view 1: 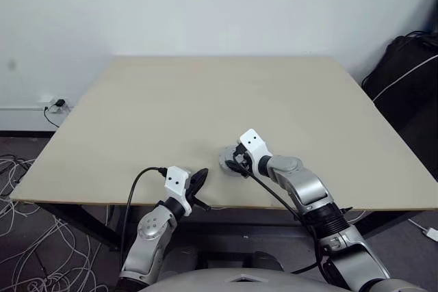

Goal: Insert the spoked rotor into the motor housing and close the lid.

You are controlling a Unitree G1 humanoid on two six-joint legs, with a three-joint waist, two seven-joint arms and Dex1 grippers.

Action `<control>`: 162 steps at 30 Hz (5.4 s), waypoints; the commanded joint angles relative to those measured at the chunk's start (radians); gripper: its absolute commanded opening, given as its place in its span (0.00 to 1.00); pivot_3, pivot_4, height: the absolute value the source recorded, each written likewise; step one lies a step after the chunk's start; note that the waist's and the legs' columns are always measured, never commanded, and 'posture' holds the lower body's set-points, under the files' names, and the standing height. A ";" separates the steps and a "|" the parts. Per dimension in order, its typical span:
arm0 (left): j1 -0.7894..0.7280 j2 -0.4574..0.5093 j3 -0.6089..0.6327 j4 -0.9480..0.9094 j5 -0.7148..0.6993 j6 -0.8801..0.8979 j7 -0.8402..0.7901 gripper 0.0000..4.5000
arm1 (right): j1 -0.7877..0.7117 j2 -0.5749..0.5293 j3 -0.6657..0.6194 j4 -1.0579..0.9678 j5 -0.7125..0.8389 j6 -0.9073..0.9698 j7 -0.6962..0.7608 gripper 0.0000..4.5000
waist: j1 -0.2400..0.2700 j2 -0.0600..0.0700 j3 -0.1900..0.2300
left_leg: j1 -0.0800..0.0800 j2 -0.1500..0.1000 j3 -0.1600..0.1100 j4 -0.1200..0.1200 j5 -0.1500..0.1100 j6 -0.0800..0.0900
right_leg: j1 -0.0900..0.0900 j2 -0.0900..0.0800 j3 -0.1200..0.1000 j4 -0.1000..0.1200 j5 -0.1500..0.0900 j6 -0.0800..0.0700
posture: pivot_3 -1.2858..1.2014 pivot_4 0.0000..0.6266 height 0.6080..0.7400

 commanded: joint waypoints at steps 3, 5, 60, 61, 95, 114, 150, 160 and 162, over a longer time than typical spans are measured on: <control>-0.046 -0.016 0.027 -0.043 -0.009 0.037 0.042 0.00 | 0.037 -0.055 0.035 0.090 -0.082 0.058 -0.048 0.73 | -0.001 0.000 0.000 | -0.001 -0.001 0.001 0.000 0.000 0.000 | 0.002 0.000 0.001 -0.002 0.000 0.001 | 0.52 0.00 1.00; -0.074 -0.028 0.046 -0.037 -0.004 0.068 0.082 0.00 | 0.034 -0.053 0.035 0.094 -0.080 0.060 -0.050 0.73 | 0.001 -0.005 -0.001 | -0.001 -0.001 0.006 -0.004 0.000 0.000 | 0.002 0.001 0.005 0.000 0.000 0.001 | 0.52 0.00 1.00; -0.815 -0.023 0.071 0.615 -0.075 0.781 -0.275 0.00 | 0.068 -0.003 0.039 -0.031 -0.037 0.106 -0.026 0.95 | -0.025 -0.016 0.000 | -0.014 -0.020 -0.044 0.001 0.021 -0.029 | 0.037 0.014 -0.006 -0.002 -0.032 0.023 | 0.52 0.00 1.00; -0.814 -0.023 0.069 0.614 -0.073 0.782 -0.277 0.00 | 0.075 -0.006 0.043 -0.049 -0.035 0.115 -0.020 0.99 | -0.025 -0.016 0.000 | -0.014 -0.020 -0.044 0.001 0.021 -0.029 | 0.037 0.014 -0.006 -0.002 -0.032 0.023 | 0.52 0.00 1.00; -0.808 -0.027 0.028 0.622 -0.056 0.764 -0.337 0.00 | 0.427 0.345 -0.537 -0.586 0.348 0.270 -0.234 0.99 | -0.007 -0.019 0.003 | -0.017 -0.022 -0.045 0.007 0.010 -0.008 | 0.033 0.017 -0.001 -0.002 -0.039 0.024 | 0.52 0.00 1.00; -0.793 -0.015 0.036 0.599 -0.057 0.762 -0.348 0.00 | 0.287 0.386 -0.473 -0.287 0.393 0.168 -0.271 0.99 | -0.025 -0.012 0.000 | -0.015 -0.022 -0.046 0.007 0.014 -0.012 | 0.030 0.021 0.005 0.000 -0.039 0.022 | 0.52 0.00 1.00; -0.684 0.092 0.131 0.479 -0.099 0.803 -0.288 0.00 | 0.219 0.467 -0.615 -0.039 0.932 0.326 -0.422 0.99 | -0.050 -0.005 -0.003 | -0.014 -0.018 -0.050 0.021 0.010 -0.005 | 0.027 0.027 0.011 0.016 -0.041 0.011 | 0.52 0.00 1.00; -0.676 0.087 0.134 0.471 -0.105 0.806 -0.275 0.00 | 0.226 0.457 -0.583 -0.028 0.962 0.244 -0.425 0.99 | -0.043 -0.004 -0.004 | -0.014 -0.020 -0.049 0.021 0.010 -0.005 | 0.026 0.027 0.013 0.016 -0.039 0.012 | 0.52 0.00 1.00; -0.674 0.087 0.134 0.471 -0.107 0.805 -0.274 0.00 | 0.228 0.451 -0.576 -0.027 0.962 0.244 -0.425 0.91 | -0.043 -0.004 -0.004 | -0.014 -0.020 -0.049 0.021 0.010 -0.005 | 0.026 0.027 0.013 0.016 -0.039 0.012 | 0.52 0.00 1.00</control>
